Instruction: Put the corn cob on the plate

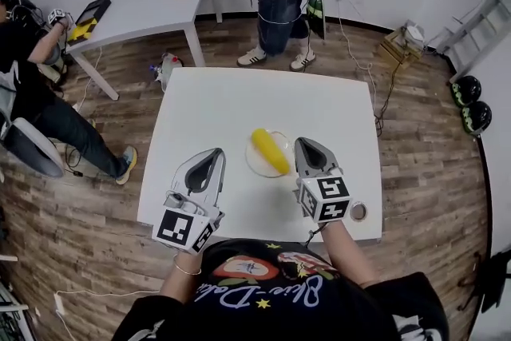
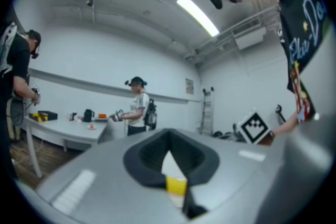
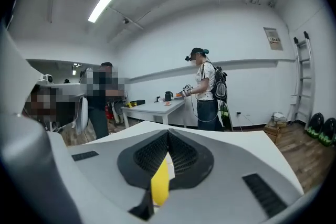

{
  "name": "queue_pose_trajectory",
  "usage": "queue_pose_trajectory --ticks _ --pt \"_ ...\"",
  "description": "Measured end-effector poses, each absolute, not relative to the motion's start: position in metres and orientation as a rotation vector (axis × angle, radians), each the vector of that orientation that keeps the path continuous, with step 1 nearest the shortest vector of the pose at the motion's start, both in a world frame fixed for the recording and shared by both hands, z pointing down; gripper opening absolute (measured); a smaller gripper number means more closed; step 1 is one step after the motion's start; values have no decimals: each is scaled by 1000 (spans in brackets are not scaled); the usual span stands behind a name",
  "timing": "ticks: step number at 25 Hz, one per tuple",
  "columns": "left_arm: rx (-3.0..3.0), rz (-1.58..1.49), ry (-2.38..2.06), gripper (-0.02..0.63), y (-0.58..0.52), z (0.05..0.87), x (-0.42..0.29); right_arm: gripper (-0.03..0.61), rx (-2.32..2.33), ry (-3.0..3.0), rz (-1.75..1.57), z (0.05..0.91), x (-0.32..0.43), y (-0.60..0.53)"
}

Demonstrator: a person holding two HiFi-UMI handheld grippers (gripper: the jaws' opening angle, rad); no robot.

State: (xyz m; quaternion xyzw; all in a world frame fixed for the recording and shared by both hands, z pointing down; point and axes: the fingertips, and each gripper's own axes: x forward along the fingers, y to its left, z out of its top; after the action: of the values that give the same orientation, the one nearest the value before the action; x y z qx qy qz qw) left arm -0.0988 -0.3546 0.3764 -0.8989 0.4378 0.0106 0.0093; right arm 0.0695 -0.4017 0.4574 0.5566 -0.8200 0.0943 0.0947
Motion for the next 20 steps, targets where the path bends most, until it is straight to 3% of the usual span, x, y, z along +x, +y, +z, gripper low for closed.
queue_pose_trajectory --ticks 5,20 --pt "-2834 57 1332 -9 -352 377 -90 14 1700 -2426 95 438 72 -386" --pt "-2859 48 1328 -9 -346 382 -91 14 1700 -2422 177 440 70 -372"
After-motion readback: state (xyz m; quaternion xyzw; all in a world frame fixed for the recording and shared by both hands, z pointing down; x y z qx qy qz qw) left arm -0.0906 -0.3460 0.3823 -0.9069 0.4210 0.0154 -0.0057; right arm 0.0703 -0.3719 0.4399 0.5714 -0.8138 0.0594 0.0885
